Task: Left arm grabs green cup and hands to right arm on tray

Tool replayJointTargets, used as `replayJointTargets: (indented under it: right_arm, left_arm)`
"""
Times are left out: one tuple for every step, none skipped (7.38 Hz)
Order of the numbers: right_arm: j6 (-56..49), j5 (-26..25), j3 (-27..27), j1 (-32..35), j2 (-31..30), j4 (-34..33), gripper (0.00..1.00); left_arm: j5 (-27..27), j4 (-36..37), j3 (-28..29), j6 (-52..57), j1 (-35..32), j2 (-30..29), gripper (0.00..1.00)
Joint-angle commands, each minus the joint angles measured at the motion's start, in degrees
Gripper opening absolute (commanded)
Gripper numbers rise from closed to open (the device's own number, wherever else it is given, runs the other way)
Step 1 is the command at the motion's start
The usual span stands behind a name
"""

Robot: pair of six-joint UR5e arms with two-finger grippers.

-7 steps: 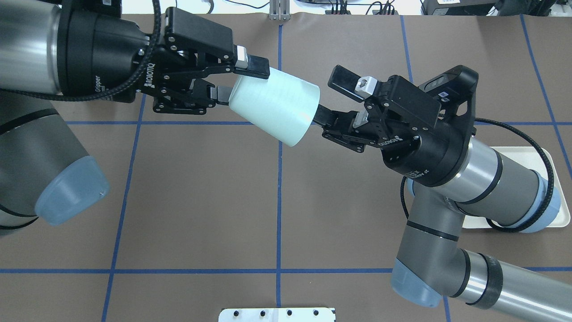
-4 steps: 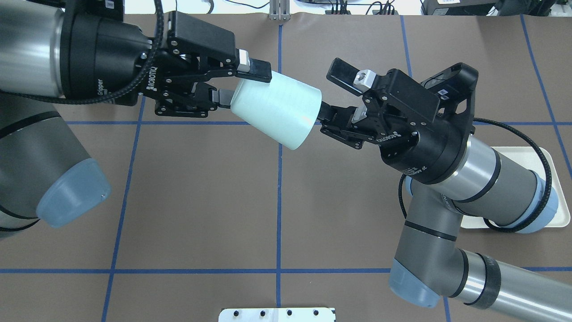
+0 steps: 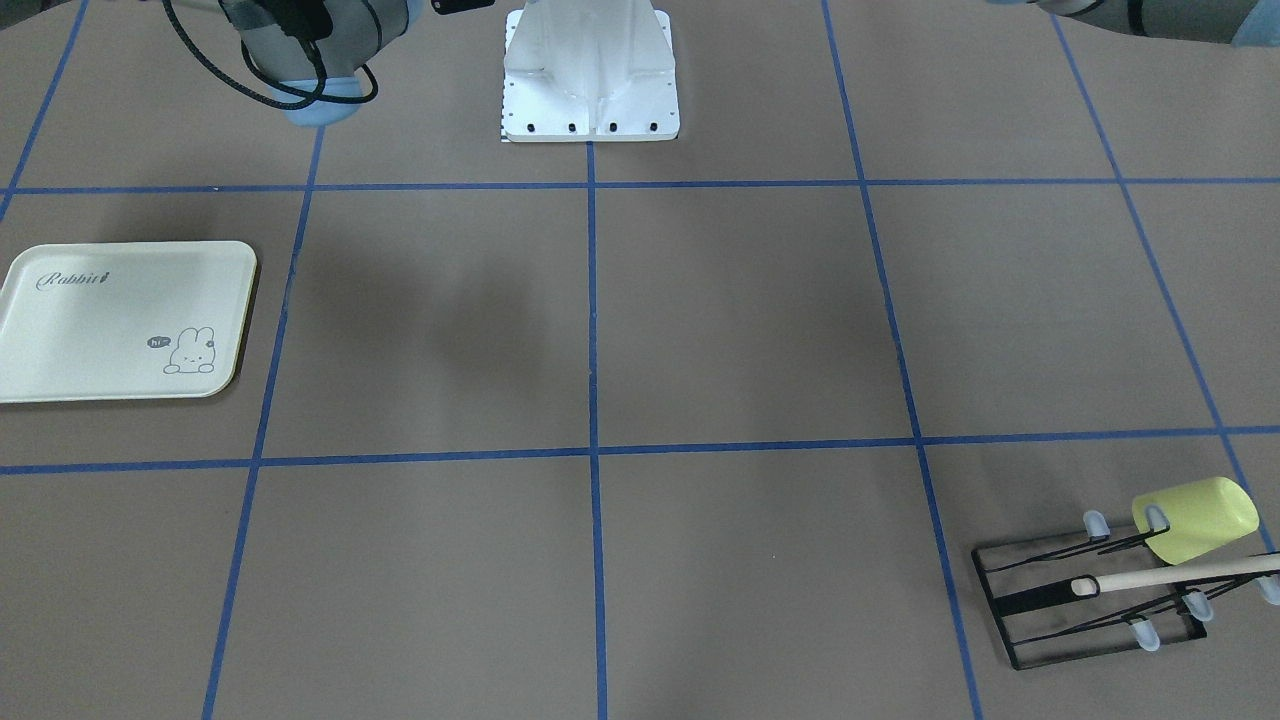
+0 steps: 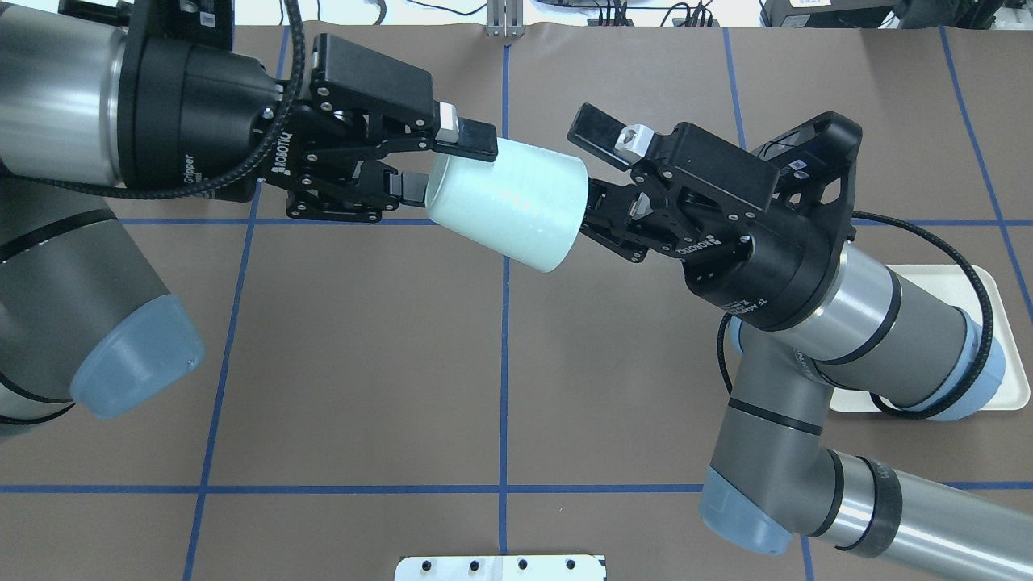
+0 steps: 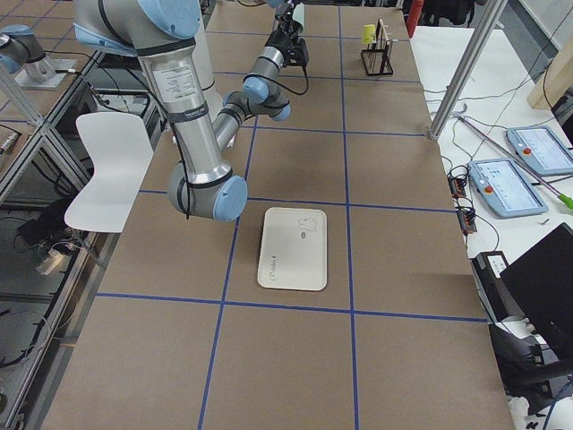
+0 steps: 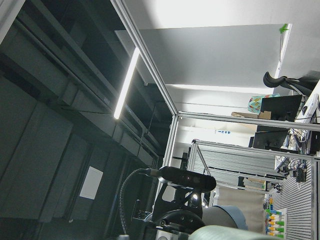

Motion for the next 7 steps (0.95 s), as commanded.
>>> replayJointTargets:
  right_arm:
    - [-0.1,0.1,0.0,-0.2,-0.1,0.0,0.7]
    - [-0.2,0.1,0.0,-0.2,-0.1,0.0,0.7]
    - [-0.2,0.1,0.0,-0.2,-0.1,0.0,0.69]
    - [-0.2,0.1,0.0,-0.3,-0.1,0.0,0.6]
    - [-0.2,0.2,0.0,-0.3,-0.1,0.0,0.4]
    - [-0.2,0.2,0.0,-0.3,-0.1,0.0,0.13]
    - [0.0,0.1,0.1,-0.3,-0.1,0.0,0.0]
  left_arm:
    - [0.0,0.1,0.0,0.0,0.0,-0.4,0.03]
    - [0.0,0.1,0.0,0.0,0.0,-0.3,0.03]
    - [0.0,0.1,0.0,0.0,0.0,-0.3,0.03]
    - [0.0,0.1,0.1,0.0,0.0,-0.3,0.03]
    - [0.0,0.1,0.1,0.0,0.0,-0.4,0.04]
    - [0.0,0.1,0.1,0.1,0.0,-0.5,0.08]
    - [0.0,0.2,0.4,0.4,0.1,-0.8,0.6]
